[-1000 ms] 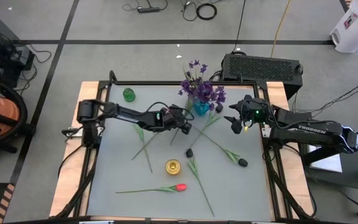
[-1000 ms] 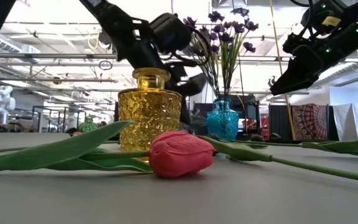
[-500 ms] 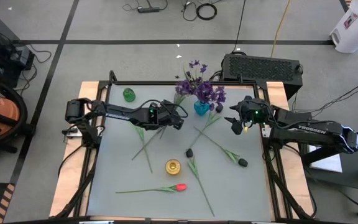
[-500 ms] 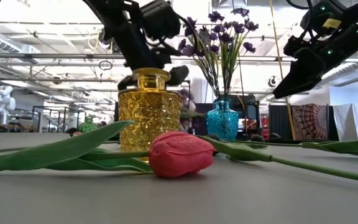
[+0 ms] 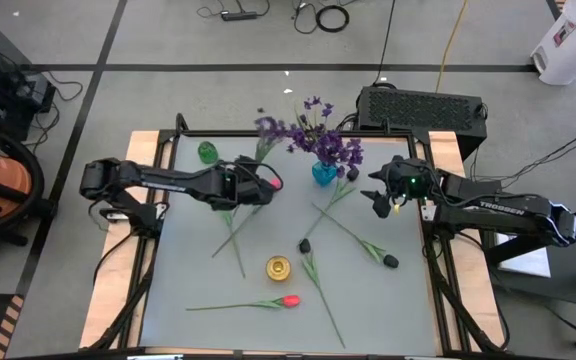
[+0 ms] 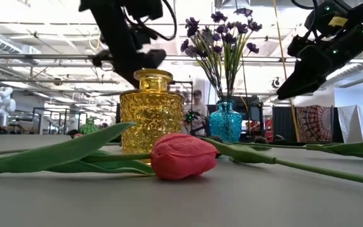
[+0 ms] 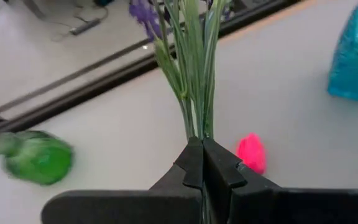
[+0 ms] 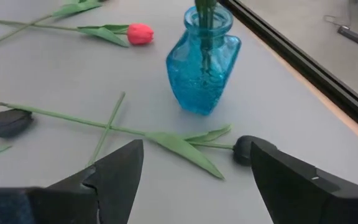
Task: Sort flowers into vase by color
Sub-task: Put the purple flowers into the blue vase
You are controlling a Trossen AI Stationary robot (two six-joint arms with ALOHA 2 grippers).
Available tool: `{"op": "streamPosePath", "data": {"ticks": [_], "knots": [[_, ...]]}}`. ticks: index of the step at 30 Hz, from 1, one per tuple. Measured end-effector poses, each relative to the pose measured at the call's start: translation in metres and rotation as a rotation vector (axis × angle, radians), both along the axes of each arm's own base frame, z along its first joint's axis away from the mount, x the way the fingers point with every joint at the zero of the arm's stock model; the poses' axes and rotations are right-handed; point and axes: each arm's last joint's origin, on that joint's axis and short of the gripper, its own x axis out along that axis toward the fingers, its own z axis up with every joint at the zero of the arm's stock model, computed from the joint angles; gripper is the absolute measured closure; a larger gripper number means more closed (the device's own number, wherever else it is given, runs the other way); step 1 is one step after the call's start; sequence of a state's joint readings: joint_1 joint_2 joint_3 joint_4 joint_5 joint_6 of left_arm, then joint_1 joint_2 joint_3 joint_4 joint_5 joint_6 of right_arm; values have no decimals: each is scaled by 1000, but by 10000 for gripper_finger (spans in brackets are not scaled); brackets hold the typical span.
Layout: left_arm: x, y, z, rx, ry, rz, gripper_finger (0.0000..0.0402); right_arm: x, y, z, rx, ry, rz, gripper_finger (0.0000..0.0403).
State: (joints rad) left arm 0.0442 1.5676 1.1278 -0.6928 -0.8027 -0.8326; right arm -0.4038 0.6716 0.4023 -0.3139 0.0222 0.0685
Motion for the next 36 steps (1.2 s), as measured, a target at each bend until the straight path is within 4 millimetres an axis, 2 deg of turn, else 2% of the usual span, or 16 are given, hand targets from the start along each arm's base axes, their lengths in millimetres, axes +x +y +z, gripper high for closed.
{"op": "streamPosePath", "data": {"ticks": [6, 18, 25, 36], "knots": [[-16, -11, 23, 67, -30, -10, 400, 0, 0, 0, 3, -1, 0, 117], [-68, -34, 71, 184, -82, -51, 400, 1, 0, 1, 16, -22, -10, 117], [-97, -49, 93, 214, -140, -136, 400, 6, 3, 8, 60, -128, 131, 117], [-130, -82, 113, 287, -231, -316, 400, 14, 13, 17, 51, -232, 267, 117]]}}
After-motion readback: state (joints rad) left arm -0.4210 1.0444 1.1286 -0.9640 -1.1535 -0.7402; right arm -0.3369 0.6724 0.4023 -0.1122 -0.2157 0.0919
